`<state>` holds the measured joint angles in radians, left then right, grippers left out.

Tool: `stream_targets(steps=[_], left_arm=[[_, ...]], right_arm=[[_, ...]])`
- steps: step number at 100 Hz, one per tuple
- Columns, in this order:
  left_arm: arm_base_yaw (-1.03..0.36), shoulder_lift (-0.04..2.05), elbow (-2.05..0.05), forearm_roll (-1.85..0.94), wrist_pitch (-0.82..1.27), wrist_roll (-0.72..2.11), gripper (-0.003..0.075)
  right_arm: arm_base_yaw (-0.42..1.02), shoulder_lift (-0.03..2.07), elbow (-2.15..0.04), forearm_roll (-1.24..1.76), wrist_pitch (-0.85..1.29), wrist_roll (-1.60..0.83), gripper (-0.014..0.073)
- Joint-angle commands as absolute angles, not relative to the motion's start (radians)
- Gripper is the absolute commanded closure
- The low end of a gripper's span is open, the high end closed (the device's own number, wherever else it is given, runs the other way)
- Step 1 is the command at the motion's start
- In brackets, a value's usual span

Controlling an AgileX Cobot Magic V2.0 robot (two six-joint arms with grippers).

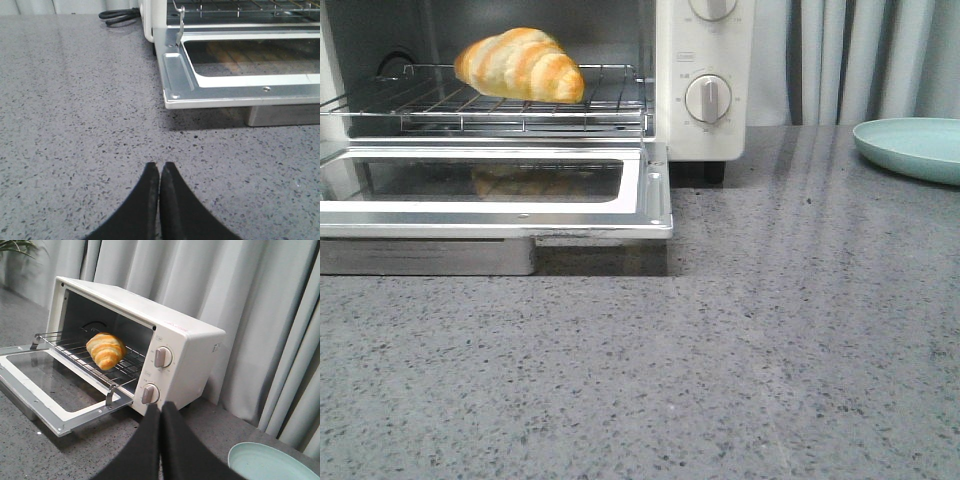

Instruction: Put bread in oven

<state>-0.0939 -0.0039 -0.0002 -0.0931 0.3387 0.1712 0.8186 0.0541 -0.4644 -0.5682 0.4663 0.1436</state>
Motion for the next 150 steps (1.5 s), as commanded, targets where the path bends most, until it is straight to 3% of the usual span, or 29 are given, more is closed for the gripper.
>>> stream_targets(steps=[1,99,121,134,150], left_arm=[[-0.092,-0.034,0.023,-0.136,0.289,0.159,0.0741],[-0.092,-0.034,0.023,-0.139,0.289,0.159,0.0741],[-0.092,-0.034,0.023,-0.139,0.289,0.159,0.0741],[-0.092,-0.034,0.023,-0.139,0.289,0.159,0.0741],[-0.092,-0.034,0.023,-0.139,0.289,0.159,0.0741]], right_arm=[[0.814,0.066,-0.488,-0.594,0.405,0.148,0.0663],[0.814,0.066,-0.488,-0.594,0.408,0.148,0.0663],[0.812,0.066,-0.481,-0.607,0.548,0.150,0.0663],[0.756,0.066,-0.428,-0.598,0.494,0.150,0.0663],[0.576,0.066,-0.309,-0.428,0.352,0.150,0.0663]])
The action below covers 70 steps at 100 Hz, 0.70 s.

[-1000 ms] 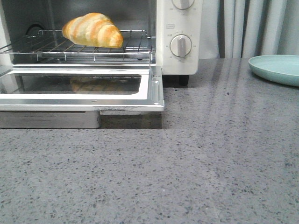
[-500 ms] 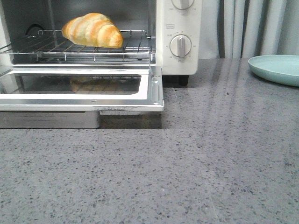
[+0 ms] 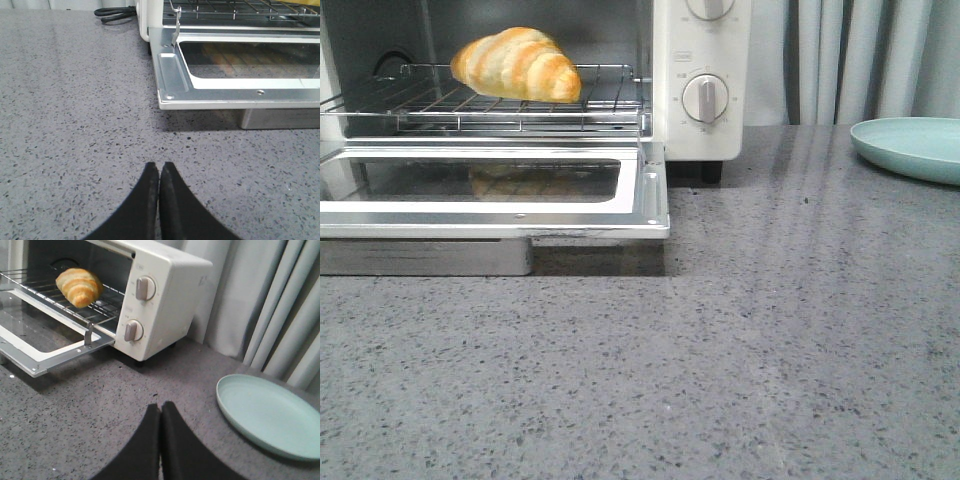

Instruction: Put bread in oven

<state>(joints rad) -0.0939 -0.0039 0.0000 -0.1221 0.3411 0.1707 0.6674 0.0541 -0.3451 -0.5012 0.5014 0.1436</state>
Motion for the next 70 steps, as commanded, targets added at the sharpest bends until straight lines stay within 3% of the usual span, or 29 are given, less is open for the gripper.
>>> stream_targets(steps=[1,20,32,70], left_arm=[[-0.092,-0.034,0.023,-0.139,0.289,0.159,0.0741],[-0.092,-0.034,0.023,-0.139,0.289,0.159,0.0741],[-0.092,-0.034,0.023,-0.139,0.289,0.159,0.0741],[-0.092,-0.034,0.023,-0.139,0.289,0.159,0.0741]], right_arm=[[0.558,0.066,-0.302,-0.413,0.331,0.150,0.0663],[0.321,0.066,-0.087,-0.270,-0.040,0.150,0.0663],[0.229,0.066,0.014,-0.270,-0.129,0.150,0.0663],[0.195,-0.029,0.022,-0.218,0.152,0.150,0.0663]])
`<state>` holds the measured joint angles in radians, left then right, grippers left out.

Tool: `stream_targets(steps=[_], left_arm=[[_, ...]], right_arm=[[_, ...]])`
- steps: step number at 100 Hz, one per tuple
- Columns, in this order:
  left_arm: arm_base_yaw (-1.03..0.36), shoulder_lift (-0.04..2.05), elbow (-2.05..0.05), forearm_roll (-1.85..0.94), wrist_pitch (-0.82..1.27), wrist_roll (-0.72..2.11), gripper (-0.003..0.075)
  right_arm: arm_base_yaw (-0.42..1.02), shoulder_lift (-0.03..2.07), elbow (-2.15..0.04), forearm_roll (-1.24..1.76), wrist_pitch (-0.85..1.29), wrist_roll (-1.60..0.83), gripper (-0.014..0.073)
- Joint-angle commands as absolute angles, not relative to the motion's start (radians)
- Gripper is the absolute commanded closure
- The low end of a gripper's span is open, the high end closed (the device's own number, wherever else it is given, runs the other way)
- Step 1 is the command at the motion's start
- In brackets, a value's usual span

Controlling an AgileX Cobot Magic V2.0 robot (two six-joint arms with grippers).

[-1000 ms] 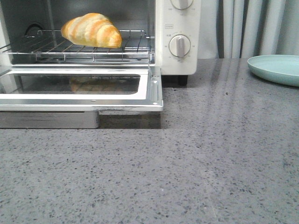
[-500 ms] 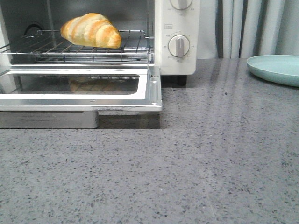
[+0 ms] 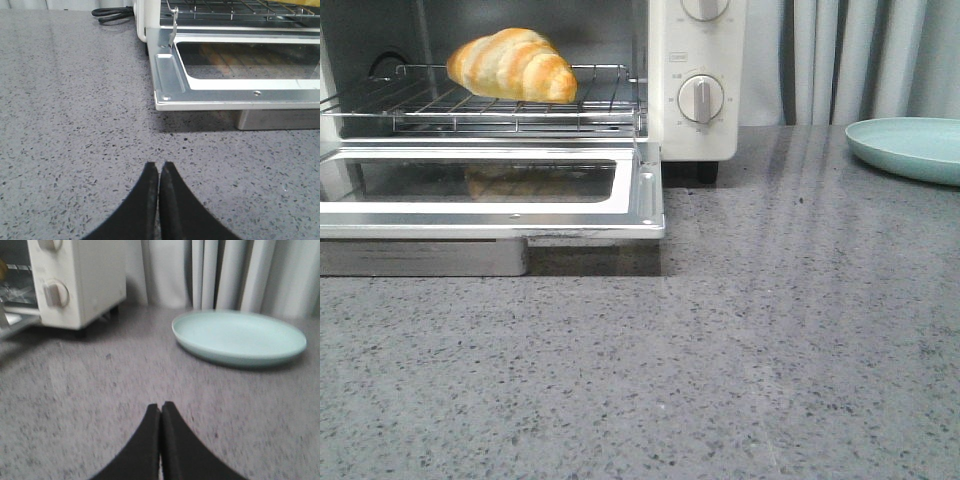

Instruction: Put bread in oven

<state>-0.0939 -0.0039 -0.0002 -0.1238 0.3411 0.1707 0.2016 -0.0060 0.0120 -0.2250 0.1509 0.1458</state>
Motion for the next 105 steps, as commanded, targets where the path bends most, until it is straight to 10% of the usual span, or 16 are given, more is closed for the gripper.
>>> stream_targets(steps=[1,105], left_arm=[[-0.092,-0.034,0.023,-0.139,0.289,0.159,0.0741],[-0.092,-0.034,0.023,-0.139,0.289,0.159,0.0741]], right_arm=[[0.195,-0.029,0.022,-0.218,0.161,0.150,0.0663],[0.195,-0.029,0.022,-0.220,0.304,0.150,0.0663]])
